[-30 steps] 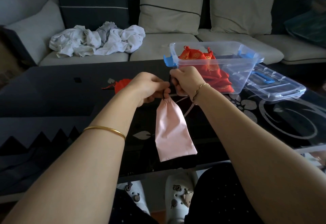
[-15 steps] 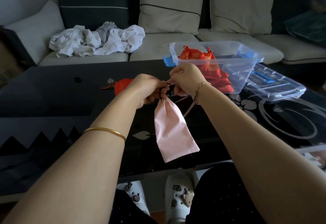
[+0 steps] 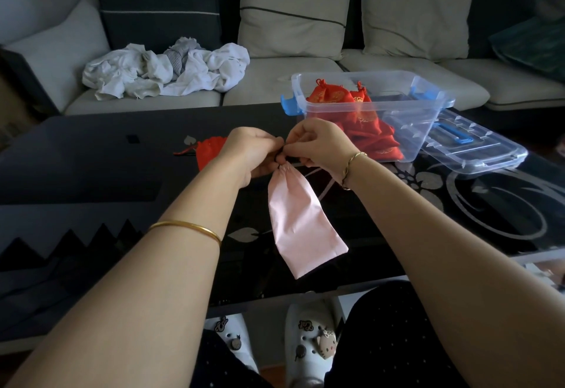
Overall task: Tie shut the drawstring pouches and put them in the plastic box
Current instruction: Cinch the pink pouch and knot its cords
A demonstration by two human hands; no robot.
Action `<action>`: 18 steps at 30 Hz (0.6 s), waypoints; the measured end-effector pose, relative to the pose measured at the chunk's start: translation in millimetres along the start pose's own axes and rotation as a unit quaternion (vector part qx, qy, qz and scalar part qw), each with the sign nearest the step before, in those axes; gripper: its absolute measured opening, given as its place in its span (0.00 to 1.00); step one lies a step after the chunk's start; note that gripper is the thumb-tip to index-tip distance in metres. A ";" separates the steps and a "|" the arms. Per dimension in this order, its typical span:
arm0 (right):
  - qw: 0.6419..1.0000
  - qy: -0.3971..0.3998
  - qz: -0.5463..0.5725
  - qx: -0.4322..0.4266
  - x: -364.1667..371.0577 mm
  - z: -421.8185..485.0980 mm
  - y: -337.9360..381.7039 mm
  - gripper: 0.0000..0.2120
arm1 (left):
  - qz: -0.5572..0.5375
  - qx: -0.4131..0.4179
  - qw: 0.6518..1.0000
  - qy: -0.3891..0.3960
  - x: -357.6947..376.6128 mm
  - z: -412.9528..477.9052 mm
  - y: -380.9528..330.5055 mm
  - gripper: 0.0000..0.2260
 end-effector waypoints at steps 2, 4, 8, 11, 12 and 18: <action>0.999 -0.015 -0.041 -0.030 -0.8 1.4 1.1 0.06 | -0.006 0.001 1.000 -0.010 0.1 0.2 -1.6 0.06; 0.996 -0.031 -0.068 -0.050 -1.4 2.5 3.3 0.06 | -0.013 0.001 1.000 -0.020 1.0 0.0 -3.0 0.05; 0.986 -0.043 -0.126 -0.096 -0.5 2.3 10.3 0.06 | -0.018 -0.001 0.999 -0.038 0.4 -0.8 -3.7 0.03; 0.971 -0.039 -0.200 -0.129 1.5 1.7 16.7 0.06 | -0.025 -0.010 0.998 -0.049 -1.0 -2.5 -3.8 0.04; 0.965 -0.039 -0.224 -0.134 2.5 2.1 18.0 0.06 | -0.029 -0.015 0.998 -0.049 -0.9 -3.1 -4.3 0.03; 0.991 -0.013 -0.128 -0.035 2.5 5.3 5.6 0.09 | -0.059 0.007 0.998 -0.033 -2.9 -0.9 -11.0 0.04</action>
Point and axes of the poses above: each hand's wrist, its own z-axis towards the middle knuckle, its own x-axis out of the palm, y = z × x, the point moved 5 cm from there along z, towards the middle knuckle, and after that the axes turned 3 degrees about y, right-handed, at the moved point
